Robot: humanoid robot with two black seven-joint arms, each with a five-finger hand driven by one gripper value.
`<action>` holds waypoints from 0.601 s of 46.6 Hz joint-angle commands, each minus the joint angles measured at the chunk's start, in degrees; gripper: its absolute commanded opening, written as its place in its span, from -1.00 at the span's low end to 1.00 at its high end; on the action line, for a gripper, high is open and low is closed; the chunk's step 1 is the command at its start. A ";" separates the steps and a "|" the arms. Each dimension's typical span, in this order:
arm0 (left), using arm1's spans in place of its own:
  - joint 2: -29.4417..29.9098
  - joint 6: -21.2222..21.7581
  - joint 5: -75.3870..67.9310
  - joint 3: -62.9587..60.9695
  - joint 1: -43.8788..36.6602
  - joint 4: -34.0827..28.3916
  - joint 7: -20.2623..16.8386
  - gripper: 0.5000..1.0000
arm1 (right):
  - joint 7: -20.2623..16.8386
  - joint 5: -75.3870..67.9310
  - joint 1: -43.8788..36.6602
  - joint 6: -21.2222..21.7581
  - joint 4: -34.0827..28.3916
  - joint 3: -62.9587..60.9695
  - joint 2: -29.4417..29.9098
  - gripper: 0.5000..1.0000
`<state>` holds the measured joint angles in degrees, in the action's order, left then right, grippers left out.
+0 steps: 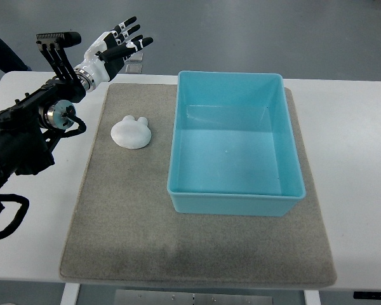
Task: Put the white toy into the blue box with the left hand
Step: 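Raise the left hand and open its fingers above the mat, then reach the left hand forward and down over the white rabbit toy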
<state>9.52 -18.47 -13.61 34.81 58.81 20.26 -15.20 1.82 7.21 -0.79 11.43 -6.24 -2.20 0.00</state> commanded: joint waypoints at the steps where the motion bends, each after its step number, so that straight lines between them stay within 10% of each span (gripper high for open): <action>1: 0.32 -0.08 -2.20 -0.09 0.16 0.22 -0.01 0.97 | 0.03 0.00 0.00 0.00 0.00 0.00 0.00 0.74; 28: 6.30 0.01 -35.42 -2.11 0.34 10.67 0.08 0.97 | -0.06 0.00 0.00 0.00 0.00 0.00 0.00 0.74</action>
<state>14.96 -18.50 -45.54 33.78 59.08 30.13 -15.12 1.82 7.20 -0.79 11.42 -6.24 -2.20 0.00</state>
